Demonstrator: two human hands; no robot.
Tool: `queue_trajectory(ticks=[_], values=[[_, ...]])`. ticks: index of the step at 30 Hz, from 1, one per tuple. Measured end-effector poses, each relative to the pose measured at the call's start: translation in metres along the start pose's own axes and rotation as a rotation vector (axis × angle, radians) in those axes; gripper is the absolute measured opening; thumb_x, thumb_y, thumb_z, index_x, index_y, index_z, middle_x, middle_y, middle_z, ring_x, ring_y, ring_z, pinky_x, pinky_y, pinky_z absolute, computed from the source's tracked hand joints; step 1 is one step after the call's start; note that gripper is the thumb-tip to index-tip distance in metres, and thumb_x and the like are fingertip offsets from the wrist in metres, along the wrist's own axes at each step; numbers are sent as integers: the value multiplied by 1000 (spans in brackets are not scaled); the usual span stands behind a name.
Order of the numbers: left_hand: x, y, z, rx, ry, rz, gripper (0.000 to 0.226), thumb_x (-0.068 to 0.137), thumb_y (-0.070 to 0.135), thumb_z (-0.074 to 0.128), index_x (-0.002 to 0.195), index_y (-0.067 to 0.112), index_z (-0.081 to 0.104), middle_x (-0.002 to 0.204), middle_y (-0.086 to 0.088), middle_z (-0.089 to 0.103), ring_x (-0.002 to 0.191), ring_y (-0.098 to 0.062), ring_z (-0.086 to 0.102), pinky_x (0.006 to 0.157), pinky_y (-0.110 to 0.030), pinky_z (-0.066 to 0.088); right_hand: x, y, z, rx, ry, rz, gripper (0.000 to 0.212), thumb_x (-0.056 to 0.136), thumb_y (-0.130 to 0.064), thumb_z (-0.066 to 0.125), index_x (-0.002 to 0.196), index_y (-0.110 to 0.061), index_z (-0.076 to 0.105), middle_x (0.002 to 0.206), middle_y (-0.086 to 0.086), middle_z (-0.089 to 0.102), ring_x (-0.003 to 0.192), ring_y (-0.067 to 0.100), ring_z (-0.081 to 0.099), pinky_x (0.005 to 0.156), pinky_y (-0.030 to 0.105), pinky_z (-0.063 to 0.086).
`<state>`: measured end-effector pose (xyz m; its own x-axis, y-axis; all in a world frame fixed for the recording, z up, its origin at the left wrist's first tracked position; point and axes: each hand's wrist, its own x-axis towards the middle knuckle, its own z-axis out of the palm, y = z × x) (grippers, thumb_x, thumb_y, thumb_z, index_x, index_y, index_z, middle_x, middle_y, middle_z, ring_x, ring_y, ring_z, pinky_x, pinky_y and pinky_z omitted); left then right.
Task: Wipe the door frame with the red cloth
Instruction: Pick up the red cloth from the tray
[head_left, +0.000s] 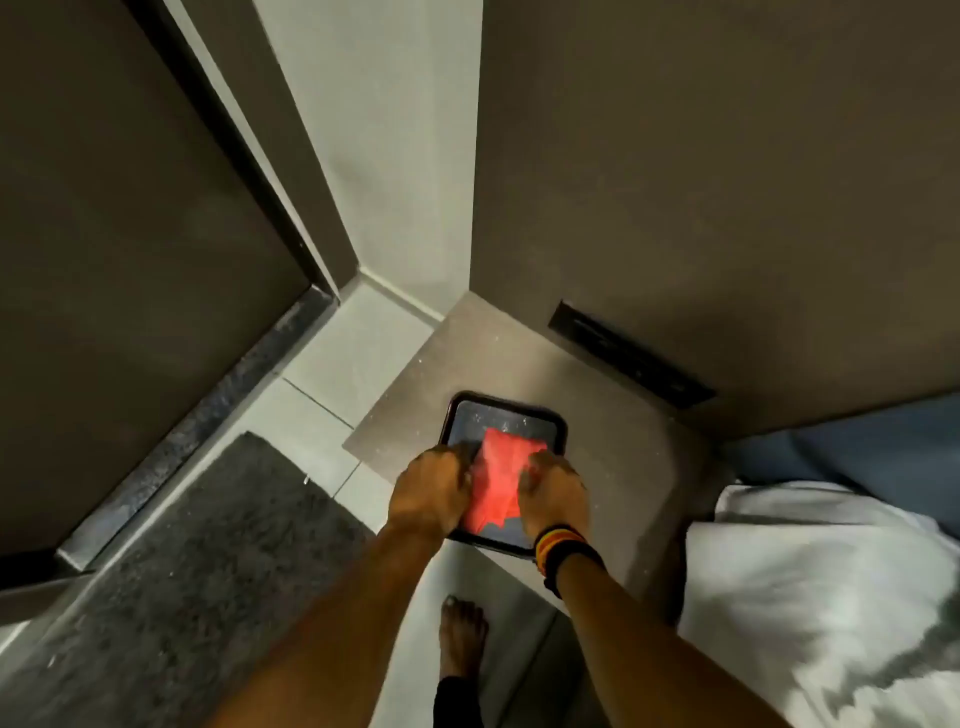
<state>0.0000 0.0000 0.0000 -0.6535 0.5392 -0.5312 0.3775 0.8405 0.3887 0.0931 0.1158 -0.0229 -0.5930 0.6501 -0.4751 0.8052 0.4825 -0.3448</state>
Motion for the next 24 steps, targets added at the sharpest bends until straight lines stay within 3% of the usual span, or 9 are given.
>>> queue_trajectory(ticks=[4,10,16,21,24], values=[[31,-10,48,-199,-23,-169,27,100,28,57,124,19,66,120,-14,74,106,-35,71,89,-36,57,27,28,36,145,-14,214,33,97,-32,55,116,-6,62,117,17,68,106,36,66,91,42,55],[67,-4,88,-253,90,-239,21,96,25,60,109,10,67,118,-16,71,107,-38,70,89,-44,58,51,36,74,329,19,374,66,79,-47,75,129,-11,52,121,16,69,110,38,67,91,43,54],[75,-4,91,-310,117,-263,18,93,20,58,104,11,69,114,-15,73,104,-39,69,83,-42,56,56,28,76,334,111,370,29,87,-23,65,114,-12,61,107,18,73,97,40,70,81,46,59],[54,-4,36,-438,199,-291,16,93,29,62,98,14,68,109,-9,72,100,-34,68,80,-37,52,41,-13,28,419,173,230,15,89,-20,62,102,-13,63,87,10,72,84,37,70,71,39,56],[36,1,-24,-474,324,-281,15,95,29,61,102,17,66,111,-7,70,100,-31,67,82,-37,54,27,-65,-13,498,236,122,13,89,-21,62,102,-16,63,88,9,73,82,35,70,70,36,54]])
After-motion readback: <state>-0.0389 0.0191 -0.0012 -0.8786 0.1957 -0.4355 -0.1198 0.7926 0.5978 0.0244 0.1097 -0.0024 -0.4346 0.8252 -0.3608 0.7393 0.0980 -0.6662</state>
